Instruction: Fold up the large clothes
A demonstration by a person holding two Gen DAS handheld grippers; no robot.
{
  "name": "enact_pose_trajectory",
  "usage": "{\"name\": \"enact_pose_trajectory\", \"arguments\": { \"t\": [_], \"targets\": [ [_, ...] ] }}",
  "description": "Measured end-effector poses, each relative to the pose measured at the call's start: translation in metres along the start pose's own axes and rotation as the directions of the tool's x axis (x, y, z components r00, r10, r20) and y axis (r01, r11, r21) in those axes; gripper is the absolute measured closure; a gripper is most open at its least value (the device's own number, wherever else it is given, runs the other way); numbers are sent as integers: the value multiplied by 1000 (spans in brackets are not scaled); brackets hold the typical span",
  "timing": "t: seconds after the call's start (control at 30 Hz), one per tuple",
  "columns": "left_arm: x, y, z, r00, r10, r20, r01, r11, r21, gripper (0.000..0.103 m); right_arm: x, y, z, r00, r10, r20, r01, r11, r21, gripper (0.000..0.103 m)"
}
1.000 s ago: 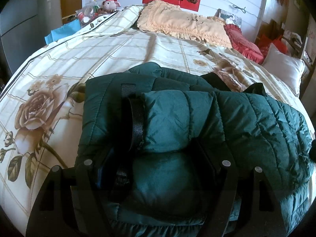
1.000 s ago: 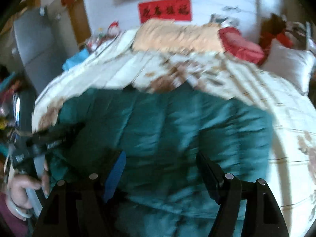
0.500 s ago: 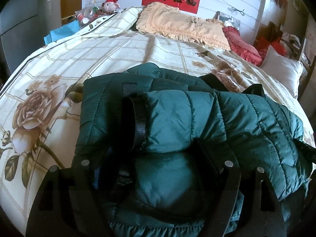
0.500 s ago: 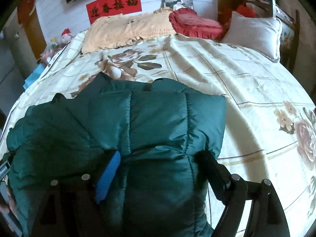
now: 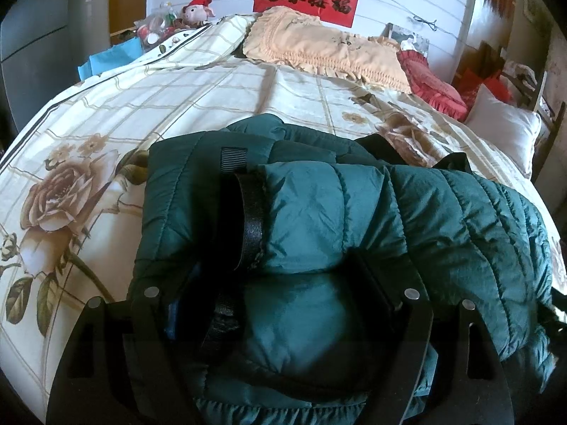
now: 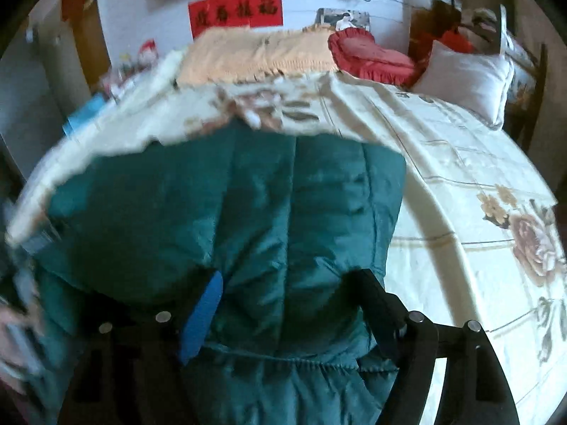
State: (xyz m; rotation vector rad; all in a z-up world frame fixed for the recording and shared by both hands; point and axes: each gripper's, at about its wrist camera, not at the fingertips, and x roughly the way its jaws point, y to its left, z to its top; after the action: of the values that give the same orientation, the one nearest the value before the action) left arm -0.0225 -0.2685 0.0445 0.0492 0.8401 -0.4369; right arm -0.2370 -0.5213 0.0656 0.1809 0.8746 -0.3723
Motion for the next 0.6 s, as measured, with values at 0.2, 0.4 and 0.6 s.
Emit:
{"name": "enact_pose_trajectory", "arguments": {
  "t": [0.2, 0.4, 0.6],
  "targets": [
    [-31, 18, -4, 997, -64, -36, 63, 997, -40, 22, -31, -1, -7, 999, -3, 34, 2, 999, 32, 28],
    [-80, 45, -33, 996, -68, -58, 63, 994, -90, 22, -70, 2, -24, 999, -18, 51, 18, 1000, 4, 28],
    [-125, 67, -79, 995, -76, -64, 71, 995, -71, 22, -97, 12, -49, 998, -23, 57, 25, 999, -47, 27]
  ]
}}
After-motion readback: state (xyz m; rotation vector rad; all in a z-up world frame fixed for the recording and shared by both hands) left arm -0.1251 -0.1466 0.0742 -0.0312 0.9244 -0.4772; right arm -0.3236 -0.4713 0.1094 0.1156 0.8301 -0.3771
